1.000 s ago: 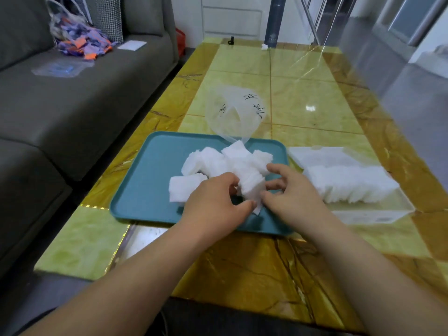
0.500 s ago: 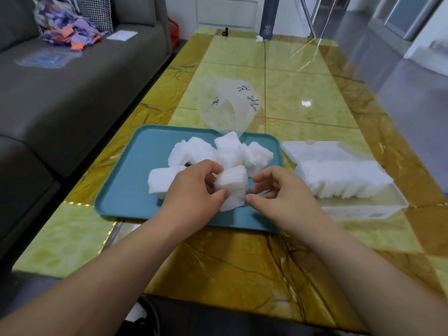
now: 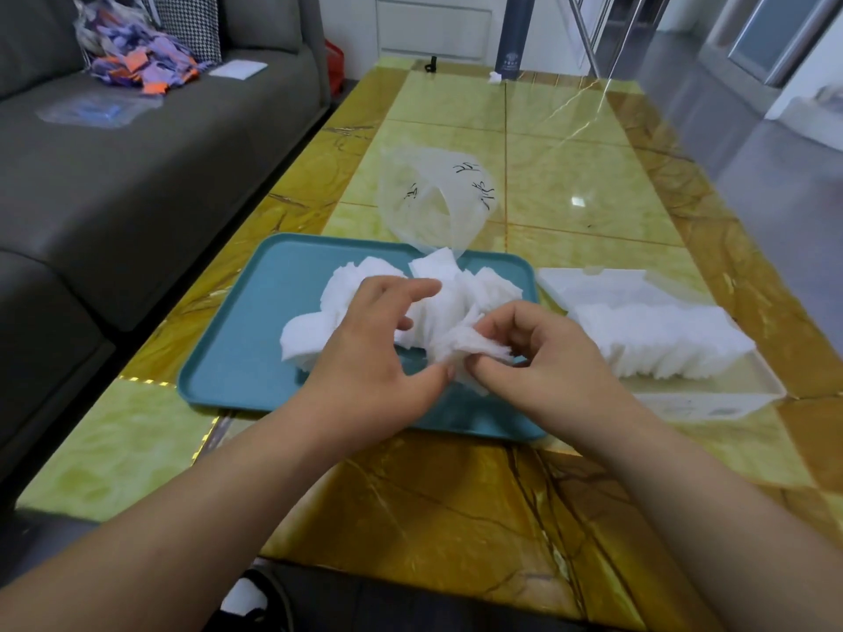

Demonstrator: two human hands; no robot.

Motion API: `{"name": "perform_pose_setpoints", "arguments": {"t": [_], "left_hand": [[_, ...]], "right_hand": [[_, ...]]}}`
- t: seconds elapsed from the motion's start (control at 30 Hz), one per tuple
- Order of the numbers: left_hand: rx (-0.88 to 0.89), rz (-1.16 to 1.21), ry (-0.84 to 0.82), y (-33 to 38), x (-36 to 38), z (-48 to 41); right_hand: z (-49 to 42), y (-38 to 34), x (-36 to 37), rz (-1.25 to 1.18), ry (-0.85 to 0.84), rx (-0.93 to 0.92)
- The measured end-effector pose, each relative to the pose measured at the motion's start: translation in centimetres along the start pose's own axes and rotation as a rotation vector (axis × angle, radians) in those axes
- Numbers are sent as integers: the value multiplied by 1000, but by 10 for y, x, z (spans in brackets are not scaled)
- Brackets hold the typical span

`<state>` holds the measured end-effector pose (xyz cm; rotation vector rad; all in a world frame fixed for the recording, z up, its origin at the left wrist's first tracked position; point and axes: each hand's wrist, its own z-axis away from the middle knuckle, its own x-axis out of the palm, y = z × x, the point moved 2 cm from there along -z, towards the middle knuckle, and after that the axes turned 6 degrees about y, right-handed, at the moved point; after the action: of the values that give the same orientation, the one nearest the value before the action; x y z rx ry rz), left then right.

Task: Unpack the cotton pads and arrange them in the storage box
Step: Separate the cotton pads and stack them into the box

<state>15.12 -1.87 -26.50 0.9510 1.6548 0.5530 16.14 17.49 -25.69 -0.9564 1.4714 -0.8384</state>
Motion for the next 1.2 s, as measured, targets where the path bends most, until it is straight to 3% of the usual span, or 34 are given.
{"name": "perform_pose_setpoints", "arguments": {"t": [0.07, 0.13, 0.3, 0.4, 0.53, 0.73, 0.87, 0.97, 1.2], "left_hand": [[102, -56, -30, 8, 0, 1], [92, -89, -39, 13, 3, 2], [-129, -24, -168, 6, 12, 7], [-174, -93, -210, 4, 13, 10], [-167, -128, -172, 3, 13, 9], [-141, -175, -241, 6, 18, 10], [-115, -95, -240, 7, 15, 8], [-86, -47, -328, 12, 18, 9], [26, -176, -237, 11, 24, 1]], "right_hand": [[1, -3, -3, 61, -33, -51], [3, -5, -4, 116, -41, -89], [9, 4, -10, 222, -1, -30], [13, 10, -13, 234, 64, 41], [16, 10, -14, 222, 101, 76], [18, 9, -10, 190, 71, 121], [18, 5, -12, 180, 12, 98], [21, 9, -13, 191, -18, 99], [22, 17, -6, 35, -74, 130]]}}
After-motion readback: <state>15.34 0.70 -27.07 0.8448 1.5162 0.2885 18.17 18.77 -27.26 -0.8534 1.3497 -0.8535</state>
